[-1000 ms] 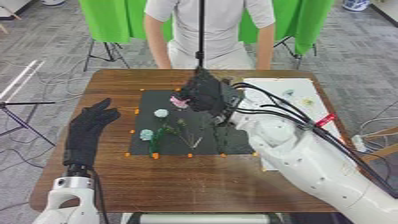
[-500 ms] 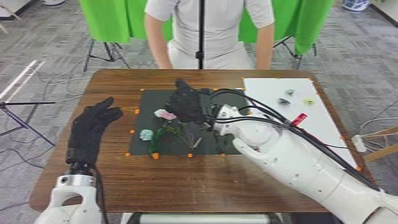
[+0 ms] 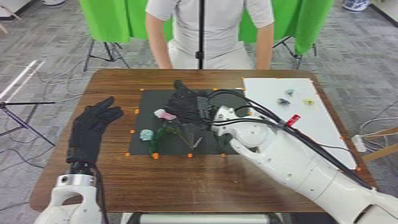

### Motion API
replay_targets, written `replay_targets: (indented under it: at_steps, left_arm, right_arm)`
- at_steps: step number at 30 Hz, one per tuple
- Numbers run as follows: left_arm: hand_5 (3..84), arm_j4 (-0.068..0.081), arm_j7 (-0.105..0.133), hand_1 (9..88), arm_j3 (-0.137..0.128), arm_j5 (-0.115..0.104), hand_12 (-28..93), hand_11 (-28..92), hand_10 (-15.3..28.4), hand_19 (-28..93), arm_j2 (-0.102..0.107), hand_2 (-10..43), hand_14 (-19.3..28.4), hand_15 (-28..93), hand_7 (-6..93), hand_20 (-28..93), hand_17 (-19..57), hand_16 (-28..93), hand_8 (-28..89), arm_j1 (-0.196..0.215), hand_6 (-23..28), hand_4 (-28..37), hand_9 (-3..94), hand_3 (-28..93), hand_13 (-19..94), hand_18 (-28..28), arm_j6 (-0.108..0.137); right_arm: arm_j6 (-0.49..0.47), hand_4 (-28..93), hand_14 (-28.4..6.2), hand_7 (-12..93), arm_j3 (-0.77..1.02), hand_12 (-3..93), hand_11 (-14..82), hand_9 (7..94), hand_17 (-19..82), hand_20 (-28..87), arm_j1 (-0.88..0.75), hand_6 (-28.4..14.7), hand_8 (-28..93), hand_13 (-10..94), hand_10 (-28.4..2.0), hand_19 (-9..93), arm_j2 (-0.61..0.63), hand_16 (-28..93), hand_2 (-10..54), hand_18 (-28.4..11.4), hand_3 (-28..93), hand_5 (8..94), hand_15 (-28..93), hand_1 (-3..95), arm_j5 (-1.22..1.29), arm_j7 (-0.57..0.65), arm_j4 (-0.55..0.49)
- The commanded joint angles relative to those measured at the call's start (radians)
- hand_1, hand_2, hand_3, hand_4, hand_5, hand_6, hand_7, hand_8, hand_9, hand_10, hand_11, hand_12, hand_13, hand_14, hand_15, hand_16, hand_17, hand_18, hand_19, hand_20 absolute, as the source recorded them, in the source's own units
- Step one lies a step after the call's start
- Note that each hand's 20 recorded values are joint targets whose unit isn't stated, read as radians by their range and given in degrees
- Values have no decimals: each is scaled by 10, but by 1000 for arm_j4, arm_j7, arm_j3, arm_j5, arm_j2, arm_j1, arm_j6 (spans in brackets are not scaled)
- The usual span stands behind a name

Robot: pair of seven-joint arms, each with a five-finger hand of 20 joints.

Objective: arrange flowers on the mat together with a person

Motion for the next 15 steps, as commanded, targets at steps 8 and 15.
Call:
replay_targets:
  at_steps: [8,15]
  left_arm:
    - [474,10,-5,177,2,-1,155,216,147,169,-6,61,193,263,135,191,3,32,-47,0,57,-283,469,643,358,165,-12]
    - [474,10,-5,179,-1,-1,156,215,147,169,-5,61,193,263,135,190,4,32,-48,-1,57,-283,469,642,358,165,-13]
  right_arm:
    - [-22,-283,-45,254,15,328,35,797,288,592,-19,83,-40,681,-49,659,3,472,-95,-170,678,722,450,561,-85,28,31]
    - [-39,-283,-45,262,15,279,96,736,282,590,-24,81,-49,667,-57,659,11,466,-95,-170,715,674,455,533,-97,50,26]
